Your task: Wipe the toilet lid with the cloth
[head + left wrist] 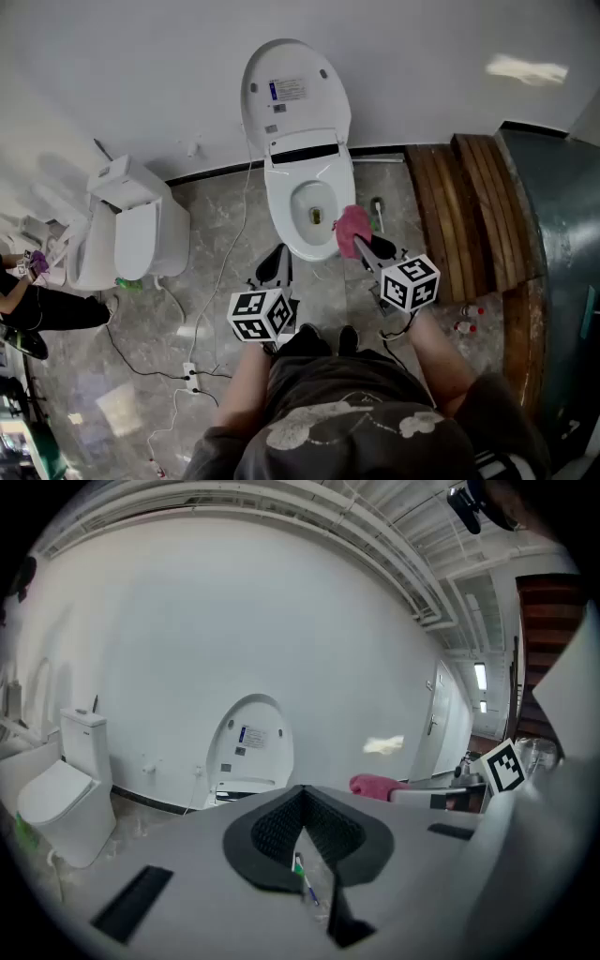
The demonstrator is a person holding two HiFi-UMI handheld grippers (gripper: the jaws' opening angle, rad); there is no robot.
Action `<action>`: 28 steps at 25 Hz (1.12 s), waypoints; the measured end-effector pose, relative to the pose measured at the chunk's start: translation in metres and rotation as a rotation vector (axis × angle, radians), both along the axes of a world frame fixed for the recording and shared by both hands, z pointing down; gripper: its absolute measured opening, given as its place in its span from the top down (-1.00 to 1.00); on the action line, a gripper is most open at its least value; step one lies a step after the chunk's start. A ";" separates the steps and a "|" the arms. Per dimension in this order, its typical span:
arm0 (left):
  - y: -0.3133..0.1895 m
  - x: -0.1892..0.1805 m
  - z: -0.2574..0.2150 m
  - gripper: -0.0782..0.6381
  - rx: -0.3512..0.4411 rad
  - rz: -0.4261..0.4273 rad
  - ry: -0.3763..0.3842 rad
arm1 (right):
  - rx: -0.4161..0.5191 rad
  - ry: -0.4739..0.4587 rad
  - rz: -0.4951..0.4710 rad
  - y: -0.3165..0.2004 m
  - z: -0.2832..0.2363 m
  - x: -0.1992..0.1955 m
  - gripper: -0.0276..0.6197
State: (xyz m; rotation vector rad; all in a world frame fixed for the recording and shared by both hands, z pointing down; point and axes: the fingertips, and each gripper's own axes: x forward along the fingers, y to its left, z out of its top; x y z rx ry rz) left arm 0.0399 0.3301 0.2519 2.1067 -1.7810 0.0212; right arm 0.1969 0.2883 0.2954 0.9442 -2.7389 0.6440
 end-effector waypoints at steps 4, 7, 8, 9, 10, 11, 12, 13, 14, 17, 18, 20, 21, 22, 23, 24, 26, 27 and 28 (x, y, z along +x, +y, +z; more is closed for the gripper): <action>-0.010 -0.008 0.002 0.76 0.006 -0.011 0.002 | -0.004 -0.001 0.018 -0.014 0.003 0.000 0.76; -0.020 -0.020 0.006 0.76 0.009 -0.016 0.010 | -0.009 0.004 0.030 -0.023 0.009 -0.005 0.76; -0.024 -0.024 0.009 0.76 0.008 -0.016 0.013 | -0.012 0.006 0.036 -0.026 0.011 -0.007 0.76; -0.029 -0.029 0.011 0.76 0.005 -0.016 0.015 | -0.016 0.007 0.044 -0.030 0.012 -0.010 0.76; -0.035 -0.035 0.013 0.76 0.002 -0.015 0.016 | -0.020 0.008 0.051 -0.035 0.013 -0.013 0.77; -0.041 -0.040 0.015 0.76 0.000 -0.014 0.017 | -0.023 0.010 0.058 -0.040 0.014 -0.016 0.76; -0.048 -0.045 0.016 0.76 -0.001 -0.012 0.019 | -0.026 0.013 0.062 -0.045 0.015 -0.020 0.76; -0.054 -0.050 0.017 0.76 -0.001 -0.010 0.019 | -0.028 0.017 0.065 -0.051 0.016 -0.024 0.76; -0.061 -0.055 0.017 0.76 0.001 -0.007 0.020 | -0.029 0.022 0.066 -0.057 0.016 -0.028 0.76; -0.083 -0.072 0.018 0.76 0.000 -0.001 0.027 | -0.030 0.034 0.077 -0.080 0.018 -0.044 0.76; -0.090 -0.078 0.019 0.76 -0.003 0.003 0.032 | -0.032 0.034 0.082 -0.087 0.018 -0.050 0.76; -0.105 -0.089 0.020 0.76 -0.007 0.014 0.041 | -0.035 0.038 0.088 -0.102 0.018 -0.063 0.76; -0.114 -0.095 0.021 0.76 -0.008 0.019 0.046 | -0.036 0.043 0.090 -0.109 0.018 -0.069 0.76; -0.122 -0.100 0.022 0.76 -0.009 0.025 0.051 | -0.036 0.049 0.092 -0.117 0.019 -0.075 0.76; -0.131 -0.105 0.022 0.76 -0.008 0.032 0.054 | -0.037 0.054 0.097 -0.125 0.019 -0.080 0.76; -0.141 -0.111 0.022 0.76 -0.008 0.040 0.057 | -0.037 0.058 0.103 -0.133 0.019 -0.085 0.76; -0.160 -0.122 0.021 0.76 -0.005 0.056 0.063 | -0.035 0.060 0.121 -0.150 0.016 -0.095 0.76; -0.170 -0.127 0.020 0.76 -0.004 0.065 0.067 | -0.033 0.061 0.131 -0.158 0.014 -0.100 0.76; -0.180 -0.131 0.019 0.76 -0.004 0.076 0.071 | -0.031 0.062 0.142 -0.166 0.012 -0.105 0.76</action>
